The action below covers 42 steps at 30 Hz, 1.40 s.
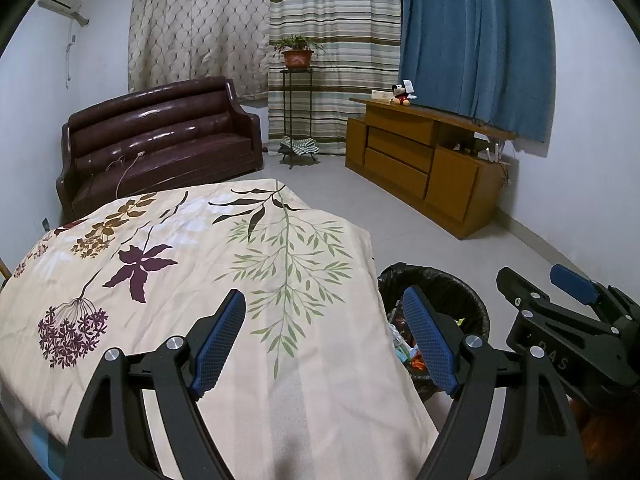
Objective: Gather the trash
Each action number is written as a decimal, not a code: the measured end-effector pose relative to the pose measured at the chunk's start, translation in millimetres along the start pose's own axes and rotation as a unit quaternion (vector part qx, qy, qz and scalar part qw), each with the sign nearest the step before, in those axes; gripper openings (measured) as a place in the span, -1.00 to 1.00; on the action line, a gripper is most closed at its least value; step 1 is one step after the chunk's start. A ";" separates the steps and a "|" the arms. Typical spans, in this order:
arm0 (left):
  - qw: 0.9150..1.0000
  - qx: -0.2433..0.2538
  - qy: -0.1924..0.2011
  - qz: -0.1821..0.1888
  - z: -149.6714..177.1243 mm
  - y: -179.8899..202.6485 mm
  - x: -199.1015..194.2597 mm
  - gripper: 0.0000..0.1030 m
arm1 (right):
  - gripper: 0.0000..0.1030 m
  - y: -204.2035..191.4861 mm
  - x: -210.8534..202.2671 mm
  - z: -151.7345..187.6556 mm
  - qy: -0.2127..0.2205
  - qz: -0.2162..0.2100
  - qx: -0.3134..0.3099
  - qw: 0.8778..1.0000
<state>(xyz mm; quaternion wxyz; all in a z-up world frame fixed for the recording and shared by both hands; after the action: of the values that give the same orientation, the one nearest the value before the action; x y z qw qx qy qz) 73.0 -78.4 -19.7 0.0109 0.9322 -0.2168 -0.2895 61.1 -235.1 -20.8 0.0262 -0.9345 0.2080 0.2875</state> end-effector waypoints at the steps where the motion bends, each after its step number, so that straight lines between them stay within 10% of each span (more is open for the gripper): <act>1: 1.000 0.000 0.000 0.000 0.0 -0.1 0.0 0.52 | 0.39 0.4 0.2 0.1 0.000 0.000 0.000 1.000; 42: 1.000 -0.003 0.000 0.002 1.8 -0.3 -1.2 0.53 | 0.39 -0.2 0.5 1.3 0.000 0.000 0.001 1.000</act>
<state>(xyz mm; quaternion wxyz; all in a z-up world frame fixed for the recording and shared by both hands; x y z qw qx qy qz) 71.2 -77.5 -20.5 0.0142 0.9316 -0.2182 -0.2906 60.8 -234.8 -22.2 0.0267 -0.9344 0.2085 0.2874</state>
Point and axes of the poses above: each gripper's, at about its wrist camera, not at the fingertips, and x roughly the way its jaws point, y to its right, z to its underside, the point moved 10 cm from there along x, roughly the way its jaws point, and after that the axes turned 14 degrees about z, right-handed, at the moved point
